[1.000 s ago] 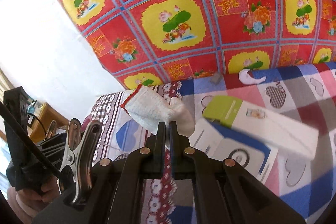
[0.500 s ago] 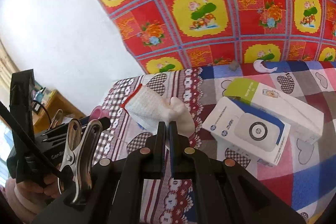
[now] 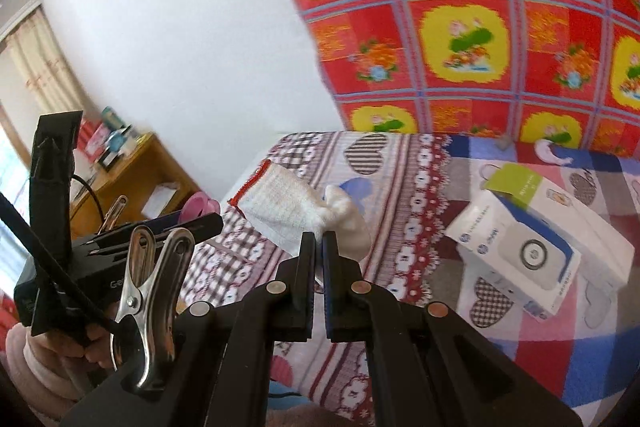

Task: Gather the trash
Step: 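Lift the pink ring and white glove and carry them to the red bucket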

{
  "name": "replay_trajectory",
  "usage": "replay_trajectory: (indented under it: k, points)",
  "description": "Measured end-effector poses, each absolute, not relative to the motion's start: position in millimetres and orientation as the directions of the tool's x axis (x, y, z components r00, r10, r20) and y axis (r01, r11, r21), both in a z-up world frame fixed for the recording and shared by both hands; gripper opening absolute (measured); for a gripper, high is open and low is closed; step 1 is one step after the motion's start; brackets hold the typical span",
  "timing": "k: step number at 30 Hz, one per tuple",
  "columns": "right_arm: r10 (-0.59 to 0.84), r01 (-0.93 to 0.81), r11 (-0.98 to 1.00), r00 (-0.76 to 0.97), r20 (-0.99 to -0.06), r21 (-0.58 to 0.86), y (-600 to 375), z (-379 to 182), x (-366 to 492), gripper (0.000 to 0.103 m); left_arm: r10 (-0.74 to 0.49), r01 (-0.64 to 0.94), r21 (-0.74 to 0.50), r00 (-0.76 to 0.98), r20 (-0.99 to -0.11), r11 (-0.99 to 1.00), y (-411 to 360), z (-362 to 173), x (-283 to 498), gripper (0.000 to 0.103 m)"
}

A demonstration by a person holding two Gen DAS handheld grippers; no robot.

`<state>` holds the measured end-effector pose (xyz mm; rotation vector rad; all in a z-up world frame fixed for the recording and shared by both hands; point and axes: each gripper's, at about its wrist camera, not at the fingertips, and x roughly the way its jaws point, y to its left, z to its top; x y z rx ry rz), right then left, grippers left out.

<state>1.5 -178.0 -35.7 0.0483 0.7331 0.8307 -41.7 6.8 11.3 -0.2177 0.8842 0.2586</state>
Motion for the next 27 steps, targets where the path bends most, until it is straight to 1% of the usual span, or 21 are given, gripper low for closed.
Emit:
replay_trajectory:
  k: [6, 16, 27]
  points:
    - [0.734, -0.726, 0.617, 0.391, -0.556, 0.304, -155.1, -30.0, -15.6, 0.004, 0.195, -0.387, -0.07, 0.603, -0.774, 0.919, 26.5, 18.5, -68.3, 0.046]
    - [0.765, -0.794, 0.536, 0.311, -0.564, 0.288, -107.2, -29.1, -33.3, 0.004, 0.264, -0.479, -0.067, 0.588, -0.764, 0.875, 72.0, 22.6, -96.8, 0.046]
    - [0.776, -0.845, 0.469, 0.256, -0.576, 0.256, -27.5, -26.1, -50.9, 0.004, 0.308, -0.567, -0.093, 0.569, -0.762, 0.818, 164.1, 13.3, -124.2, 0.046]
